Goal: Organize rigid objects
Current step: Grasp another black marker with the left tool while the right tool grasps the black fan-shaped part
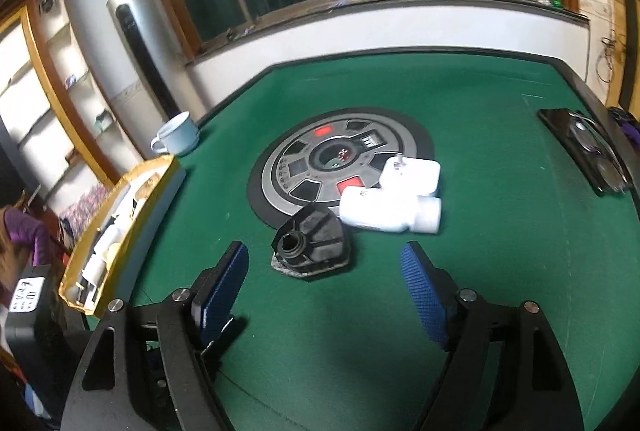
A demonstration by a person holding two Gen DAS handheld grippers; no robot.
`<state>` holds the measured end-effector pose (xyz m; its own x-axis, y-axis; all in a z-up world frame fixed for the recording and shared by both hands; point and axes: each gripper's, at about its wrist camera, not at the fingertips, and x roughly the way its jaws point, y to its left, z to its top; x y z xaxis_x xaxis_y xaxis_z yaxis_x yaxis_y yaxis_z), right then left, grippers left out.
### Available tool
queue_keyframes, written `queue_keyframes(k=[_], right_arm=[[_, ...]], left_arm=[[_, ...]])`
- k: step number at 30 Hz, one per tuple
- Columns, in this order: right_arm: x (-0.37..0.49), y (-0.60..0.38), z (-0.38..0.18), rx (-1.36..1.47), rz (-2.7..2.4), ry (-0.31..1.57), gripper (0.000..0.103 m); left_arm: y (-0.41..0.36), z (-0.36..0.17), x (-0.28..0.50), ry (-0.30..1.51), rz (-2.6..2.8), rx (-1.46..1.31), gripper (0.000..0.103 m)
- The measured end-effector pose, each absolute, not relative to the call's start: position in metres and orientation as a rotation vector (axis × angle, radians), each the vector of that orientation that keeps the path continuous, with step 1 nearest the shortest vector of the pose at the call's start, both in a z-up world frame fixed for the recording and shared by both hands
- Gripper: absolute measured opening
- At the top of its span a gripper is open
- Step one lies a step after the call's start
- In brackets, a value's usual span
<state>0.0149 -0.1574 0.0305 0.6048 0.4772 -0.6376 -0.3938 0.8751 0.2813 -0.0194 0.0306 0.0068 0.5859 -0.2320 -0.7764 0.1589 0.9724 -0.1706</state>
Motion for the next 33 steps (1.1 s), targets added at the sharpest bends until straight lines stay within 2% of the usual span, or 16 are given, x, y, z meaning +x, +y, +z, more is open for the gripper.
queue_keyframes(k=[16, 18, 19, 25, 27, 33], right_arm=[[0.038, -0.093, 0.005, -0.168, 0.507, 0.815, 0.074], [0.037, -0.088, -0.003, -0.218, 0.475, 0.822, 0.070], [0.037, -0.088, -0.004, -0.222, 0.476, 0.825, 0.065], [0.031, -0.102, 0.003, -0.170, 0.475, 0.822, 0.063], [0.029, -0.104, 0.008, -0.153, 0.487, 0.814, 0.056], [0.026, -0.111, 0.011, -0.094, 0.509, 0.819, 0.056]], left_arm=[[0.019, 0.008, -0.025, 0.914, -0.198, -0.021, 0.013], [0.018, 0.009, -0.025, 0.914, -0.193, -0.010, 0.012], [0.018, 0.009, -0.026, 0.913, -0.192, -0.009, 0.012], [0.017, 0.010, -0.028, 0.908, -0.182, -0.004, 0.012], [0.017, 0.011, -0.027, 0.897, -0.175, 0.001, 0.012], [0.014, 0.012, -0.027, 0.900, -0.168, 0.006, 0.012]])
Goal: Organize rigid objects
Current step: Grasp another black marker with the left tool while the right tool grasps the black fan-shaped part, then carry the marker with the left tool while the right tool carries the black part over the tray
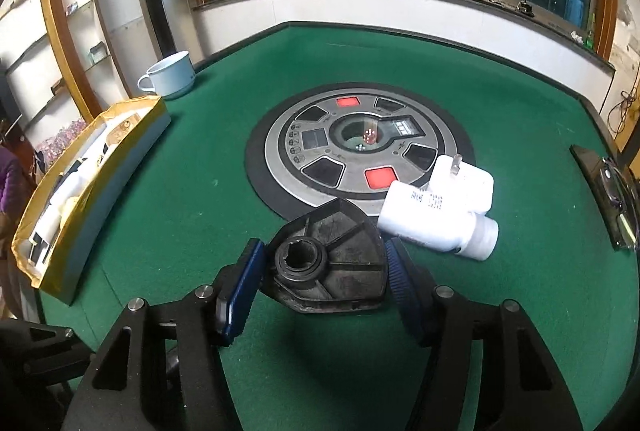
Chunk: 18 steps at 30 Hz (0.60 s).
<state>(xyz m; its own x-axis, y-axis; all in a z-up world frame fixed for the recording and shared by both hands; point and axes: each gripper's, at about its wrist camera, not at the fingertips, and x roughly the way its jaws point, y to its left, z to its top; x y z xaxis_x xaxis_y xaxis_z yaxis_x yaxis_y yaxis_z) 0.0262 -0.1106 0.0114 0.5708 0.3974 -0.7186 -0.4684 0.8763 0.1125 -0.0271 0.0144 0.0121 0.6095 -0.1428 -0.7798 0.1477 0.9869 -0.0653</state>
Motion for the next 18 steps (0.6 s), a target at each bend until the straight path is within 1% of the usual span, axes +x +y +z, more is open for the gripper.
queue_keyframes(k=[18], right_arm=[[0.016, -0.121, 0.029, -0.011, 0.526, 0.766, 0.056]], left_arm=[[0.028, 0.034, -0.040, 0.833, -0.122, -0.041, 0.012]])
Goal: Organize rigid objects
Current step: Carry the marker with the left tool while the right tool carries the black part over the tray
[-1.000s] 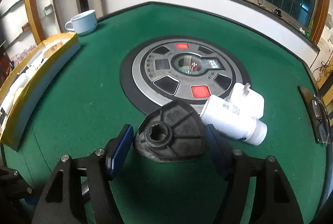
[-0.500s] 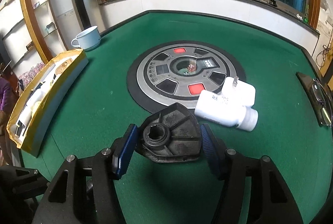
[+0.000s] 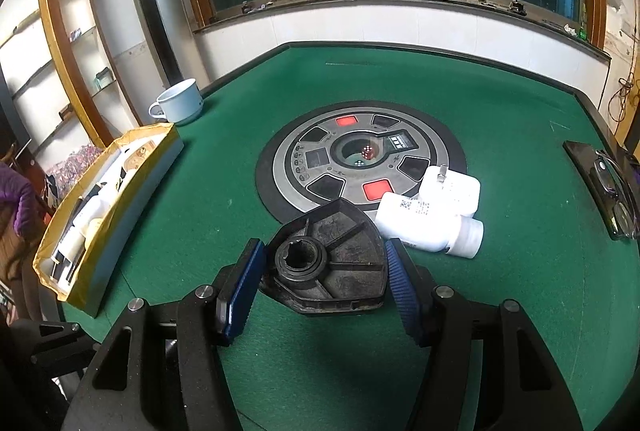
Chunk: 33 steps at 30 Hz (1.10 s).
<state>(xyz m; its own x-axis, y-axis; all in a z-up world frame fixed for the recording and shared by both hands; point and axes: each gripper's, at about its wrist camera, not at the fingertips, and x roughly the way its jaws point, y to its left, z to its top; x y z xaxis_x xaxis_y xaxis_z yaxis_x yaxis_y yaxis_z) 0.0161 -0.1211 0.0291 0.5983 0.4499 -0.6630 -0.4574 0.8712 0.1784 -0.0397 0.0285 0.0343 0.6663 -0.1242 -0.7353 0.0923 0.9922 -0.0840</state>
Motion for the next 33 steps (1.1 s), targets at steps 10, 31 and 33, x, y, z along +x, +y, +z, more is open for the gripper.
queue_keyframes(k=[10, 31, 33], right_arm=[[0.012, -0.121, 0.034, 0.007, 0.534, 0.755, 0.056], [-0.034, -0.048, 0.055, -0.018, 0.705, 0.733, 0.056], [-0.043, -0.029, 0.057, -0.040, 0.749, 0.726, 0.056]], left_arm=[[0.046, 0.053, -0.047, 0.775, -0.095, -0.076, 0.012], [0.161, 0.088, -0.071, 0.646, 0.121, -0.227, 0.012], [0.177, 0.088, -0.075, 0.642, 0.149, -0.239, 0.012]])
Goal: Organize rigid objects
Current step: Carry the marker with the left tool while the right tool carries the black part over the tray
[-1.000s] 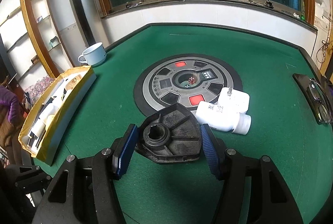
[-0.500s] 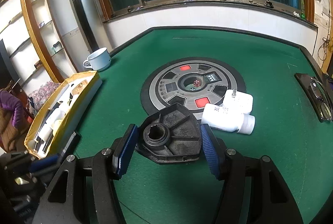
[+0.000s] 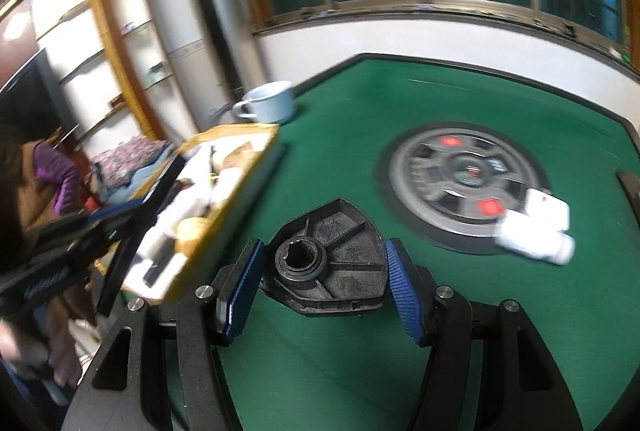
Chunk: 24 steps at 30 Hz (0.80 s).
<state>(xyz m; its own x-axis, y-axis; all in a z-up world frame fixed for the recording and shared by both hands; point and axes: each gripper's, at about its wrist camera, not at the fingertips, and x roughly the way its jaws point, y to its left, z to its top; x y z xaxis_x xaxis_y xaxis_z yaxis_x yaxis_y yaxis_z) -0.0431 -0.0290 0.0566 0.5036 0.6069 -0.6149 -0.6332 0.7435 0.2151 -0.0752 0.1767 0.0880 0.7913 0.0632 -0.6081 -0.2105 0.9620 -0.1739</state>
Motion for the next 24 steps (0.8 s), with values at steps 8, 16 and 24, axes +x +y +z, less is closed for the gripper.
queue_keyframes(k=[8, 16, 24], right_arm=[[-0.068, 0.027, 0.055, -0.108, 0.871, 0.724, 0.056], [-0.084, 0.086, 0.043, -0.205, 0.952, 0.735, 0.057], [-0.079, 0.119, 0.027, -0.231, 0.958, 0.769, 0.057]], left_arm=[[0.235, 0.077, -0.079, 0.656, 0.257, -0.285, 0.012], [0.282, 0.059, -0.053, 0.718, 0.309, -0.305, 0.013], [0.311, 0.049, -0.031, 0.762, 0.304, -0.361, 0.013]])
